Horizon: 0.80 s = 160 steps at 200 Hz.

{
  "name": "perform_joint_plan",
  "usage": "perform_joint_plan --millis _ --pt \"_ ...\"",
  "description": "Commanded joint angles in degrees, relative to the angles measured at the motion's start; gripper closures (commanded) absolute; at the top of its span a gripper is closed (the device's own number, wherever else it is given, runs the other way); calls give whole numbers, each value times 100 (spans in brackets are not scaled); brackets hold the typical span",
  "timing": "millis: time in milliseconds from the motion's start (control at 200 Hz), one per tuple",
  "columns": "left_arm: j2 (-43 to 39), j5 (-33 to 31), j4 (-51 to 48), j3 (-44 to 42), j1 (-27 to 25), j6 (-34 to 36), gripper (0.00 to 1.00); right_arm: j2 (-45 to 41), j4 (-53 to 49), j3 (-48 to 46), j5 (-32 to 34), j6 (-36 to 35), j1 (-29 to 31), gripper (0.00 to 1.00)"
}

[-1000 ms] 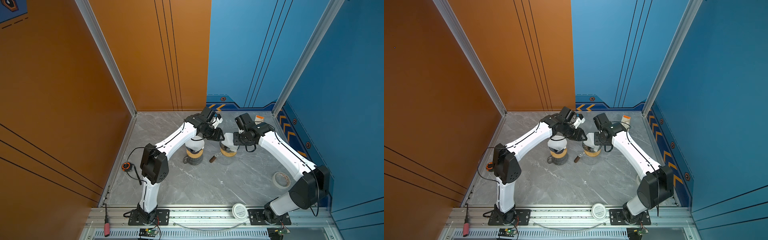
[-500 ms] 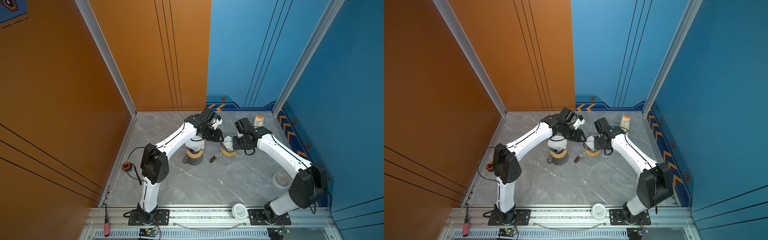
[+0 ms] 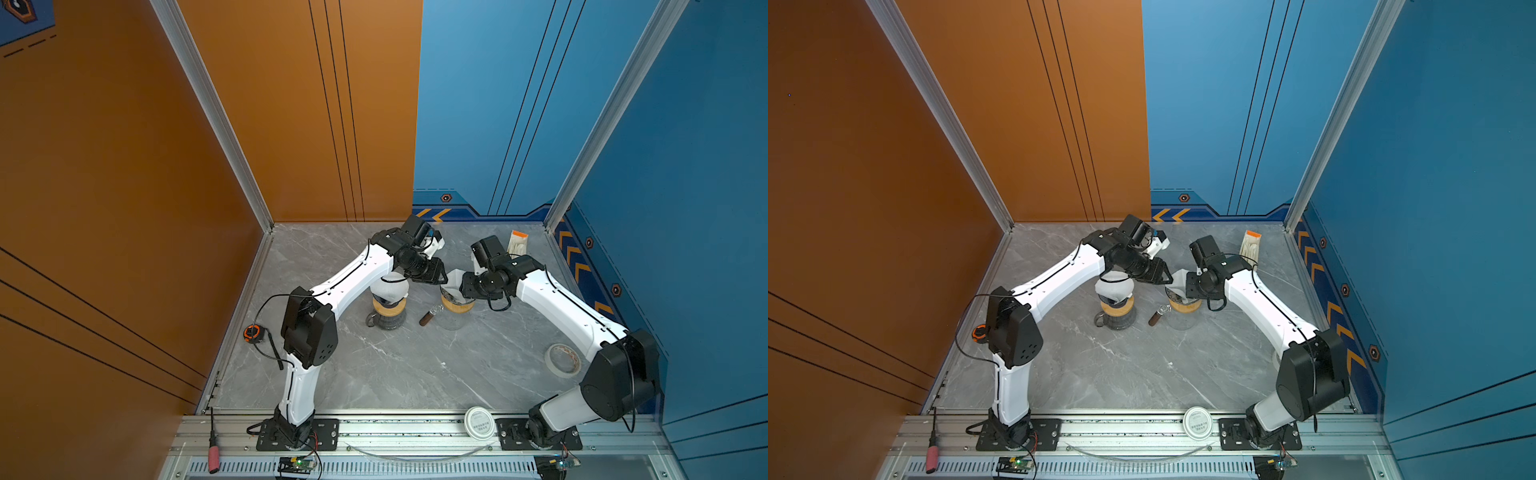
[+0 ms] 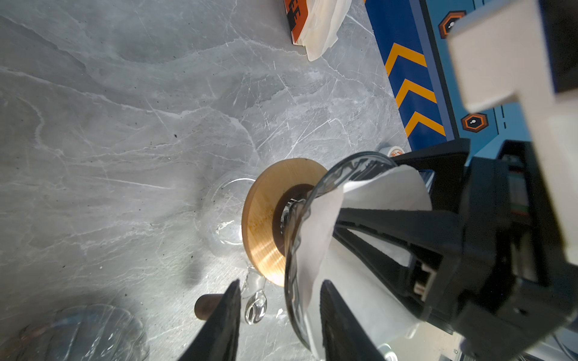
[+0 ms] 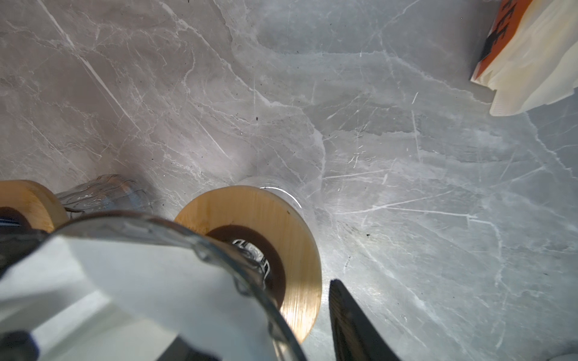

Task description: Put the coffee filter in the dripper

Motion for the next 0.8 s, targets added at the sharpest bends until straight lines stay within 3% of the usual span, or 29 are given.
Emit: perform_joint_plan --millis 0,466,796 --pt "-196 3 -109 154 56 108 56 -176 108 -109 -226 165 -25 49" --pt "-244 83 -111 174 17 99 53 -629 54 -22 -43 132 -145 47" --pt "-499 -234 -105 381 24 125 29 -914 -62 102 86 -8 -235 44"
